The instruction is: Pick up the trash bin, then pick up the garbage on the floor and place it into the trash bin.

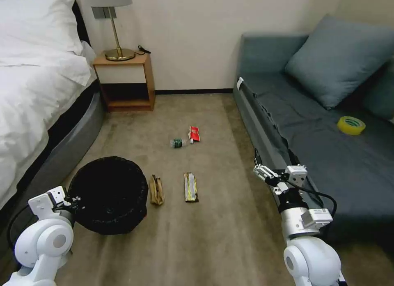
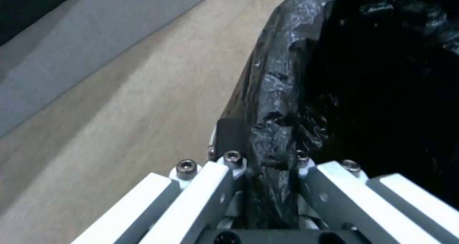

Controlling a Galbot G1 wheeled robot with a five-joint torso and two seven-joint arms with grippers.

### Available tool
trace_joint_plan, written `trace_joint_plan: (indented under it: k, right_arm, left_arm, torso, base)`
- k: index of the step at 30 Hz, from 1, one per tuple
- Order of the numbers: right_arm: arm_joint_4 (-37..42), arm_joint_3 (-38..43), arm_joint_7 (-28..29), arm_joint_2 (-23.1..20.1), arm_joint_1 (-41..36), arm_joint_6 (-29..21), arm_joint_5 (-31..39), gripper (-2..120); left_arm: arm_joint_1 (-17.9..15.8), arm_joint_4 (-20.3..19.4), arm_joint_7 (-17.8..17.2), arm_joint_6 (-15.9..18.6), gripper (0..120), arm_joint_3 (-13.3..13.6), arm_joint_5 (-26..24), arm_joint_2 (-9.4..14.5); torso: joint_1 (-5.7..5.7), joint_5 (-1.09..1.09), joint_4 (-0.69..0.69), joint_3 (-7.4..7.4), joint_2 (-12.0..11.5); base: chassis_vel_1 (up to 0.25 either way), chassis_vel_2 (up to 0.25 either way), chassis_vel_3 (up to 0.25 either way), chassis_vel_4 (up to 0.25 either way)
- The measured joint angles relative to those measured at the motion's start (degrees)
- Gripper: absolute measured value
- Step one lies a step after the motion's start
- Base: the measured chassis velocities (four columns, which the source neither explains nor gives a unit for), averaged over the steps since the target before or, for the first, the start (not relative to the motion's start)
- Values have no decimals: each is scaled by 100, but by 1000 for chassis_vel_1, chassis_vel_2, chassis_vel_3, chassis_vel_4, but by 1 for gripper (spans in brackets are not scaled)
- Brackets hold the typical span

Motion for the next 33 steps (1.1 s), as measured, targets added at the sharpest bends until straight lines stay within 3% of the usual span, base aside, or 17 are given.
trace_joint_plan:
  k: [15, 21, 23, 24, 28, 33]
  right_arm:
    - [-129, -138, -17, -24, 71, 224, -5, 100]
    - [-244, -345, 142, -138, 178, 234, 83, 100]
    - [-294, -681, 593, -262, 374, -243, 540, 100]
    - [-294, -681, 593, -262, 374, -243, 540, 100]
    - [-500, -1370, 1380, -492, 927, -1273, 1890, 100]
    - [-1072, -1996, 2009, -646, 1585, -1879, 2802, 100]
  left_arm:
    - [-29, 62, 143, -96, 2, -55, 161, -29]
    - [-104, 149, 261, -155, 2, -50, 318, 9]
    - [-147, 185, 305, -166, 2, -27, 335, 35]
    - [-147, 185, 305, -166, 2, -27, 335, 35]
    - [-176, 186, 334, -175, 2, -32, 339, 35]
    - [-179, 189, 338, -179, 2, -58, 353, -2]
  torso:
    - [1, -2, -1, 1, 0]
    - [1, -1, -1, 1, 0]
    - [0, -1, -1, 0, 0]
    - [0, -1, -1, 0, 0]
    - [0, -2, 0, 0, 0]
    - [0, -1, 0, 0, 0]
  base:
    - [-208, 211, 207, -196]
    - [-63, 75, 50, -73]
    - [0, 0, 0, 0]
    - [0, 0, 0, 0]
    - [0, 0, 0, 0]
    - [0, 0, 0, 0]
